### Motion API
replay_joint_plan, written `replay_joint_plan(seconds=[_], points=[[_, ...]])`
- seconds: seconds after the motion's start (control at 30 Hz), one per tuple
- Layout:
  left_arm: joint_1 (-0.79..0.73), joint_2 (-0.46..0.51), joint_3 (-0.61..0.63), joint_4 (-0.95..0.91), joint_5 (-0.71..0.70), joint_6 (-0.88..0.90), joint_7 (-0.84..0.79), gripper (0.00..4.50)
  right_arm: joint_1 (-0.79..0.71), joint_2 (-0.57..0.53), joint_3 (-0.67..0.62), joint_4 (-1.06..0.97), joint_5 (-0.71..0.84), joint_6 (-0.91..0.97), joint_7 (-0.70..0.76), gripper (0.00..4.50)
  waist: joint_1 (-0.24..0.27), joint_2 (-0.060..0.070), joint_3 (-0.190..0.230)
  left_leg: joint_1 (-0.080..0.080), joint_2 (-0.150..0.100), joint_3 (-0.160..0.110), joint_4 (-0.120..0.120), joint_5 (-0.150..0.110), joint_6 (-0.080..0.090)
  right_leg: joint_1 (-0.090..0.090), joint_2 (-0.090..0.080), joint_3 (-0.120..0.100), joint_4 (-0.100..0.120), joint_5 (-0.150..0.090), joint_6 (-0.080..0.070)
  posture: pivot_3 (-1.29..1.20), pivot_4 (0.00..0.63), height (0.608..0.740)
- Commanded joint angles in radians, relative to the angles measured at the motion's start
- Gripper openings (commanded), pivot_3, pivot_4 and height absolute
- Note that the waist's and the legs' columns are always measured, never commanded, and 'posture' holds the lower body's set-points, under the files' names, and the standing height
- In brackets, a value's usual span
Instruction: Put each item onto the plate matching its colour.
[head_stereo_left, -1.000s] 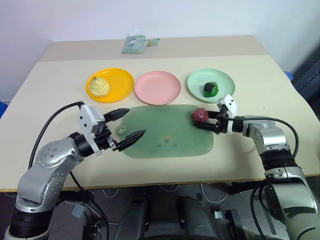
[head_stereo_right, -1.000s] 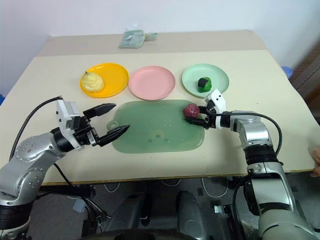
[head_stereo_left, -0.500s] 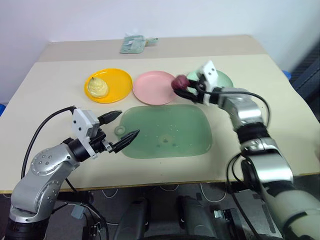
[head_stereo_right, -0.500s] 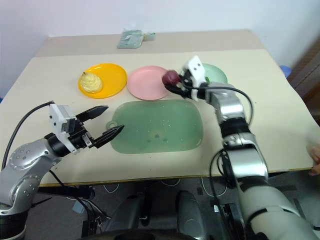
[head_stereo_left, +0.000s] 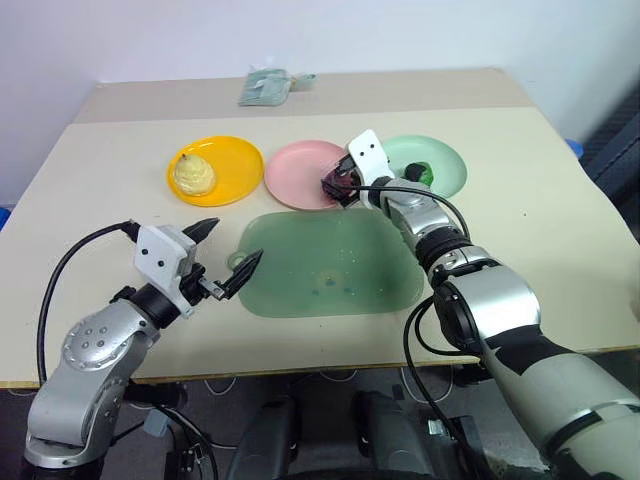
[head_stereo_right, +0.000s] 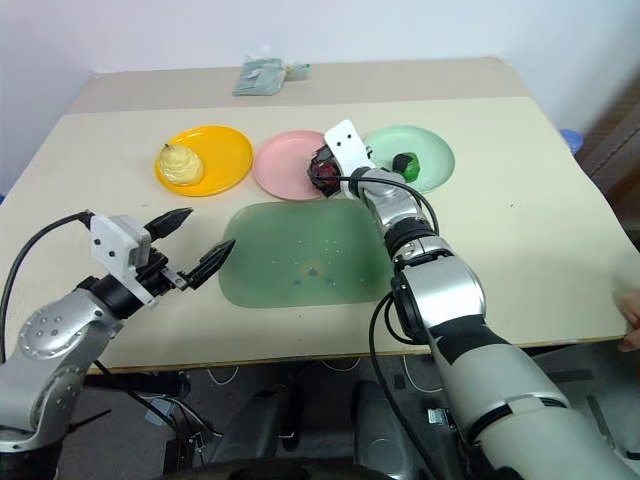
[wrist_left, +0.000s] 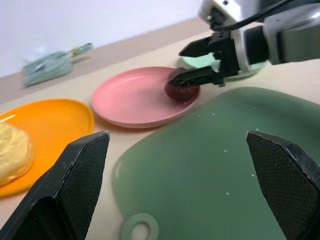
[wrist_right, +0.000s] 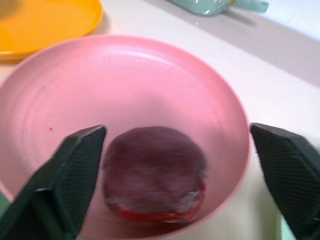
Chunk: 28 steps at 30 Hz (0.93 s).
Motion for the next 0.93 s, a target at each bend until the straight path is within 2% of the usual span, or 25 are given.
replay_joint_plan(seconds=[0.03, 0.17, 0.3, 0.37, 0.47, 0.53, 0.7, 0.93], points=[[-0.019, -0.023, 0.000, -0.029, 0.020, -0.043, 0.022, 4.50, -0.034, -0.015, -0.050, -0.055, 0.041, -0.057, 0.068, 4.47, 0.000, 0.000, 0.000, 0.000, 0.000, 0.000, 0.000, 0.000, 0.000, 0.000, 0.000, 0.000, 0.000, 0.000, 0.000, 0.00, 0.150, 0.740], [-0.015, -0.008, -0.011, -0.014, 0.026, -0.054, -0.020, 4.50, 0.066, -0.094, -0.084, -0.228, 0.104, -0.095, 0.235, 4.47, 0.008, 0.000, 0.000, 0.000, 0.000, 0.000, 0.000, 0.000, 0.000, 0.001, 0.000, 0.000, 0.000, 0.000, 0.000, 0.00, 0.150, 0.740], [0.011, 0.003, 0.018, -0.011, -0.012, -0.027, -0.044, 4.50, 0.327, -0.201, -0.078, -0.692, 0.180, 0.065, 0.371, 4.47, 0.009, -0.001, 0.000, 0.000, 0.000, -0.001, 0.001, -0.001, 0.001, 0.003, 0.000, -0.001, -0.002, 0.000, 0.000, 0.00, 0.150, 0.740], [0.023, 0.008, 0.043, -0.004, -0.022, -0.029, -0.056, 4.50, 0.479, -0.268, -0.084, -0.940, 0.210, 0.183, 0.392, 4.47, 0.010, 0.000, 0.000, 0.000, 0.000, -0.002, 0.001, -0.001, 0.001, 0.002, 0.000, -0.001, -0.001, 0.000, 0.000, 0.00, 0.150, 0.740], [0.050, 0.023, 0.109, 0.009, -0.047, -0.032, -0.076, 4.50, 0.773, -0.370, -0.174, -1.362, 0.293, 0.378, 0.361, 4.47, 0.012, 0.000, -0.001, 0.000, 0.000, -0.002, 0.000, -0.001, 0.001, 0.001, -0.001, 0.000, -0.001, 0.000, -0.001, 0.00, 0.150, 0.740], [0.066, 0.031, 0.125, 0.008, -0.051, -0.030, -0.082, 4.50, 0.905, -0.403, -0.231, -1.525, 0.325, 0.458, 0.322, 4.47, 0.007, 0.001, -0.001, 0.000, 0.000, -0.001, 0.000, -0.001, 0.001, 0.001, -0.001, 0.000, 0.000, -0.001, -0.001, 0.00, 0.150, 0.740], [0.043, 0.035, 0.104, 0.028, -0.044, -0.012, -0.078, 4.50, 1.108, -0.445, -0.339, -1.686, 0.361, 0.549, 0.266, 4.47, 0.012, -0.001, -0.002, 0.004, 0.002, 0.000, 0.002, -0.001, 0.001, 0.006, -0.001, 0.001, -0.002, -0.003, -0.004, 0.00, 0.150, 0.740], [0.003, 0.052, 0.078, 0.062, -0.057, -0.004, -0.125, 4.50, 1.195, -0.455, -0.399, -1.715, 0.407, 0.578, 0.248, 4.47, 0.017, -0.001, -0.002, 0.003, 0.002, 0.000, 0.005, -0.001, 0.003, 0.007, -0.001, 0.001, -0.002, -0.003, -0.004, 0.00, 0.150, 0.740]])
